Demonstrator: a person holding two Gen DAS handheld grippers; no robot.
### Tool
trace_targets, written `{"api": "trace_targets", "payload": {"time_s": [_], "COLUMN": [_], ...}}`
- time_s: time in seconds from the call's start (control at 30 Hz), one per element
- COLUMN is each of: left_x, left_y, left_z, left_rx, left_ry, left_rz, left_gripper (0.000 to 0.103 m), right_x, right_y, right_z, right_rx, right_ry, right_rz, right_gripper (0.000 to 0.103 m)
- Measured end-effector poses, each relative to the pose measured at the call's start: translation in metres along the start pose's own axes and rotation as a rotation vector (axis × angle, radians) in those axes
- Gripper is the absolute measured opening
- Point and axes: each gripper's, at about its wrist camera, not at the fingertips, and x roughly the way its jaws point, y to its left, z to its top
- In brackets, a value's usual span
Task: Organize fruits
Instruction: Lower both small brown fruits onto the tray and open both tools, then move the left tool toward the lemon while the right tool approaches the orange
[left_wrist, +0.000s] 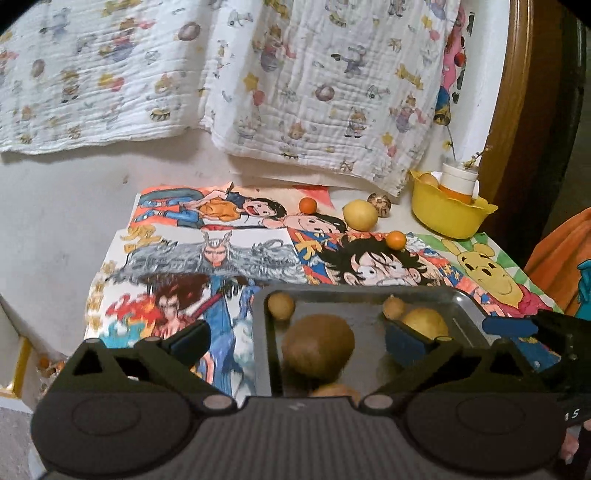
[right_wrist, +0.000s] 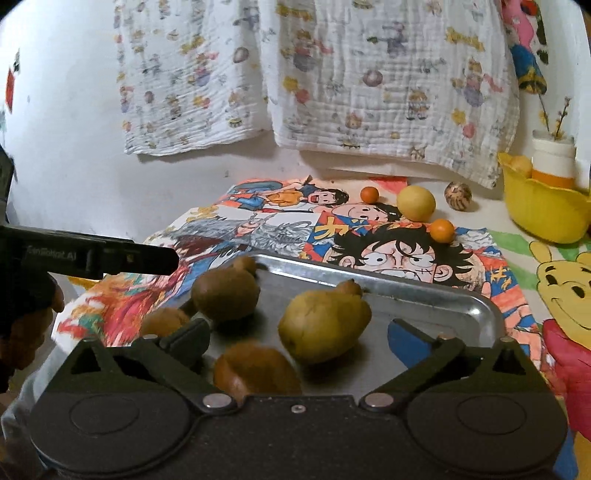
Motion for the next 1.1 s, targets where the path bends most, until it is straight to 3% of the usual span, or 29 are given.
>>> {"api": "trace_targets", "payload": {"time_s": [0.23, 0.57, 0.77, 1.1], "left_x": [-0.015, -0.025, -0.027, -0.024], "left_y": [0.002, -0.018, -0.020, -0.014], "left_z": [-0.028, -0.061, -0.065, -0.046], "left_rx": [0.010, 0.195, 0.231, 0.255], "left_ry": [0.023, 0.080, 0.120, 0.140], "left_rz": [-0.068, 0.017, 0.003, 0.011], "left_gripper": [0.102, 0.103, 0.103, 0.103], "right_x": [-0.022, -0.041, -0.048, -0.044], "right_y": [0.002, 0.005, -0.011, -0.034], "right_z": [-0.021, -0.043, -0.046, -0.041], "right_rx": [-0.075, -0.132, -0.068, 0.009], "right_ry": [0.028, 0.054, 0.016, -0.025], "right_rz": [-0.005, -0.102, -0.188, -0.234], "right_gripper": [0.102, 0.102, 0.102, 0.102]}}
